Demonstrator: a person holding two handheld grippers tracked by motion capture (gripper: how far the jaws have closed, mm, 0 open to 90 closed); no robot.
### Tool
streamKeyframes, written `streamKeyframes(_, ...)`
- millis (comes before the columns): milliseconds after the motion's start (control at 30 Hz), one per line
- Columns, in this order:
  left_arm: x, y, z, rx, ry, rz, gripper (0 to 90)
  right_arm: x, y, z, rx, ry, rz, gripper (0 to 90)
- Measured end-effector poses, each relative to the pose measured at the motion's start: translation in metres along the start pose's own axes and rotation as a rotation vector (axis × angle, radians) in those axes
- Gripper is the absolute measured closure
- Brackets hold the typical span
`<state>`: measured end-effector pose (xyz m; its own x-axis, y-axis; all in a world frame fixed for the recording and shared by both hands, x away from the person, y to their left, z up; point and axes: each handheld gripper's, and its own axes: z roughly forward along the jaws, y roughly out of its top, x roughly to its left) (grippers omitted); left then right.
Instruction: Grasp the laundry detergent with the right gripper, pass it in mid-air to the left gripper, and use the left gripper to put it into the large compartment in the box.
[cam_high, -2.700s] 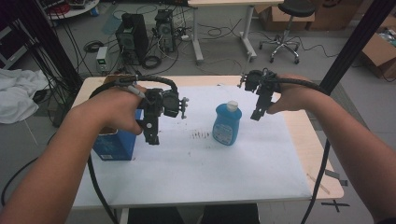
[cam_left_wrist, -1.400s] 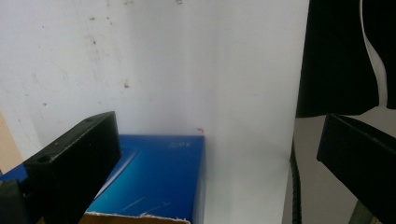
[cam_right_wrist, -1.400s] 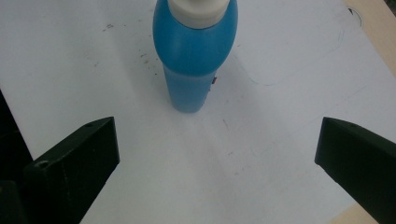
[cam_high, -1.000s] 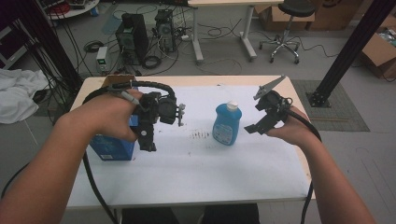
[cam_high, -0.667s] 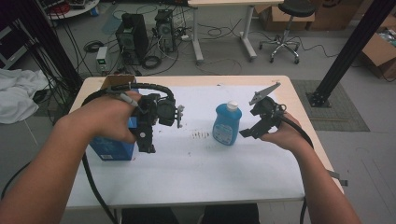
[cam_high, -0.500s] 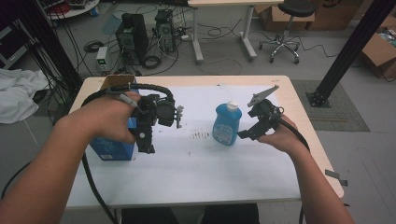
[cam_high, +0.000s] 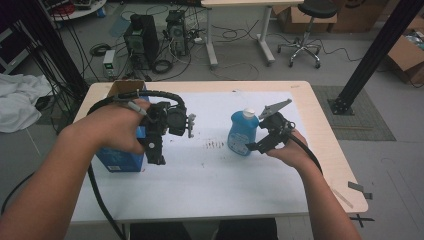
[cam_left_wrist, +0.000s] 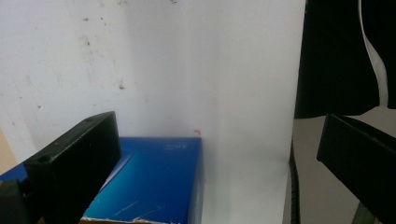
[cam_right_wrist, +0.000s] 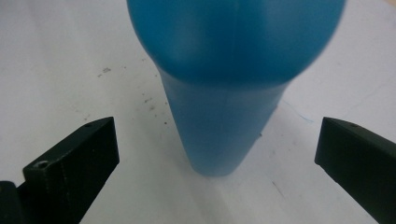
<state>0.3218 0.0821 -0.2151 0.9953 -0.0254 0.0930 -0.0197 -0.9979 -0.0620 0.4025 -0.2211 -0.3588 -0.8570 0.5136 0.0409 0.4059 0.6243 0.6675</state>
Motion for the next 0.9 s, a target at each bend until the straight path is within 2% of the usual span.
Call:
streamKeyframes(567, 0.002, 0.000, 0.005, 0.006, -0.008, 0.002, 0.1, 0.001, -0.017, 0.029, -0.143, -0.020, 0.036, 0.0)
streamKeyframes(900, 0.002, 0.000, 0.005, 0.009, -0.006, -0.001, 0.1, 0.005, -0.020, 0.040, -0.251, -0.058, 0.025, 0.0)
